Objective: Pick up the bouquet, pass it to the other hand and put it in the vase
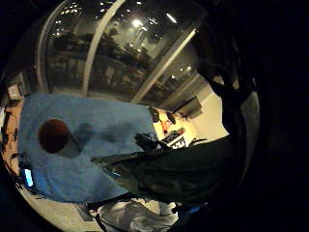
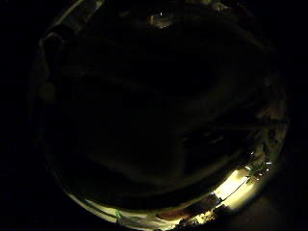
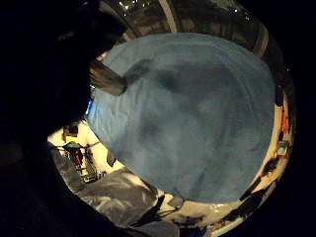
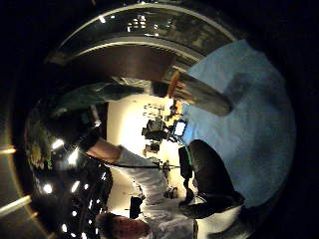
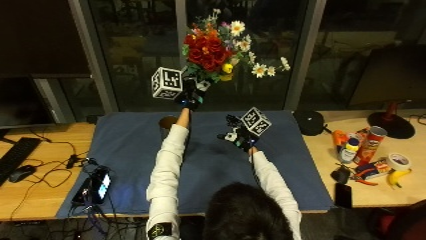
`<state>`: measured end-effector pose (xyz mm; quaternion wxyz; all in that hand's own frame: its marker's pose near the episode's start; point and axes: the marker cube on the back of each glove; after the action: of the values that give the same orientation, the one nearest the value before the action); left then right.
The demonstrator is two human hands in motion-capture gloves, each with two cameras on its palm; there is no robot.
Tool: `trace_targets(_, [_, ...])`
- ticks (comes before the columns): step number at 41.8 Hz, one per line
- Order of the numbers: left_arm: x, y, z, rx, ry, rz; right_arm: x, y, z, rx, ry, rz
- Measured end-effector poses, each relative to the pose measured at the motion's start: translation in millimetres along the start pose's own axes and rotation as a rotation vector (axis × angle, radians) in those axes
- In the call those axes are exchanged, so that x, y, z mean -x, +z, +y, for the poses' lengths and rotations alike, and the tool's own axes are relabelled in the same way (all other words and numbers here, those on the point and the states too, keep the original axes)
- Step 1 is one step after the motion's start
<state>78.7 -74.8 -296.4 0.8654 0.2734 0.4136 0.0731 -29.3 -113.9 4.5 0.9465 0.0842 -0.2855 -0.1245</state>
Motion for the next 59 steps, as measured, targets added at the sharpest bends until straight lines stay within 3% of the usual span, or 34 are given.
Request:
trace_targets(3, [-8.1, -22.2, -10.1, -0.033, -0.005, -0.037, -7.9, -6.3, 0.7, 0.067, 0.059, 0.028])
trace_targets(11, [3.9, -58.1, -31.0, -0.098, -0.056, -0.021, -8.4, -31.8, 3.8, 0.065, 0.097, 0.114])
trace_targets(21, [72.6, -67.5, -47.1, -0.15, -0.153, 0.039, -21.5, -40.5, -1.4, 0.019, 0.111, 0.145])
trace_targets(29, [123.6, -71.0, -39.3, -0.138, -0.235, 0.072, -29.0, -35.5, 0.8, 0.038, 0.124, 0.139])
trace_targets(33, [187.6, -61.5, -13.8, -0.083, -0.32, 0.044, -36.3, -30.0, 2.5, 0.052, 0.123, 0.139])
trace_targets(36, [231.1, -56.5, 21.4, -0.003, -0.375, 0.008, -34.6, -28.9, 9.9, 0.056, 0.082, 0.168])
trace_targets(42, [302.1, -65.8, 153.5, 0.118, -0.471, -0.083, -59.2, -27.5, 36.0, 0.133, 0.134, 0.254])
trace_targets(45, [323.1, -71.4, 190.9, 0.119, -0.463, -0.075, -77.4, -28.7, 50.5, 0.166, 0.189, 0.218])
trace_targets(52, [331.3, -83.5, 208.2, 0.085, -0.485, -0.179, -107.4, -36.0, 58.8, 0.144, 0.133, 0.174])
trace_targets(54, [331.4, -87.4, 203.8, 0.022, -0.411, -0.253, -113.7, -36.9, 58.7, 0.135, 0.126, 0.168])
trace_targets(57, [326.0, -81.3, 198.1, 0.021, -0.23, -0.184, -119.5, -37.2, 60.1, 0.137, 0.161, 0.164])
trace_targets(59, [331.0, -73.3, 200.2, 0.079, -0.239, -0.126, -120.4, -37.2, 61.2, 0.141, 0.183, 0.157])
